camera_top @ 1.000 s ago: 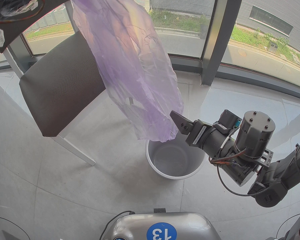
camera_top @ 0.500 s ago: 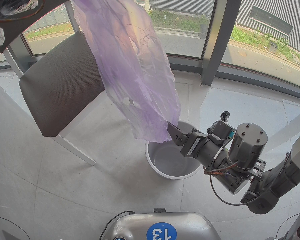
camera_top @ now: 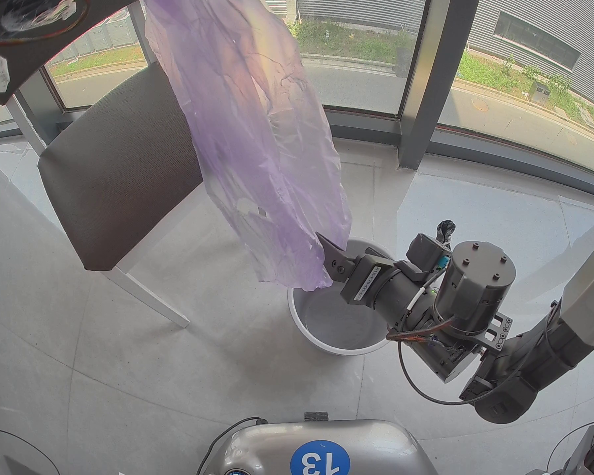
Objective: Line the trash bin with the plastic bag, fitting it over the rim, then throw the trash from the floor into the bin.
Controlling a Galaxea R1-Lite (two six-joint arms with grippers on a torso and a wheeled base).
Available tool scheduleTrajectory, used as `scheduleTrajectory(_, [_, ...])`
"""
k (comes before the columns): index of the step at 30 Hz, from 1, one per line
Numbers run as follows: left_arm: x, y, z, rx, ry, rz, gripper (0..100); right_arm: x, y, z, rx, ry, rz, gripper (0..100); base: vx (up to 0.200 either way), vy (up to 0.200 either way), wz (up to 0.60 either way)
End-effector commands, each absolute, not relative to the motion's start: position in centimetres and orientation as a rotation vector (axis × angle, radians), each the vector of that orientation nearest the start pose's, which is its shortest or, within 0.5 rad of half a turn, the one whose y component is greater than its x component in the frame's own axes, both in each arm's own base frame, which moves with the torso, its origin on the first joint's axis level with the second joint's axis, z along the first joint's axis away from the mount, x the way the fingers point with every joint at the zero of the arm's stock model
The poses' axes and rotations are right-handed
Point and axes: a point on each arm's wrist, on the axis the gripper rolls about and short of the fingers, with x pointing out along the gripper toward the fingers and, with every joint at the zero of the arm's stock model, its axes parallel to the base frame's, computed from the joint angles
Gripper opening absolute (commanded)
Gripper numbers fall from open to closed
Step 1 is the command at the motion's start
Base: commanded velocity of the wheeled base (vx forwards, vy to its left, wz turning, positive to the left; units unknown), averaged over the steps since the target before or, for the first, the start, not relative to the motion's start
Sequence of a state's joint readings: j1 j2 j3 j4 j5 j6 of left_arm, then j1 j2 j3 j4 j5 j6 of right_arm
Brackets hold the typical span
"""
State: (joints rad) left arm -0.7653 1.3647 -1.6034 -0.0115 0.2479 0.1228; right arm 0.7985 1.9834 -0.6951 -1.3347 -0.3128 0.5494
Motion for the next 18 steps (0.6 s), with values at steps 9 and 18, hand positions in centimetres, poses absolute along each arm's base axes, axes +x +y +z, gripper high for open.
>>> scheduleTrajectory(9, [14.0, -12.7, 43.3, -0.003, -0.251, -0.5, 0, 24.9, 24.6, 10.9, 0.538, 0.133, 0.472, 100, 0.0, 0.0, 0.0])
scheduleTrajectory(18, [13.8, -12.5, 43.3, -0.008, -0.251, -0.5, 0, 24.5, 24.1, 10.2, 0.524, 0.156, 0.466, 100, 0.0, 0.0, 0.0])
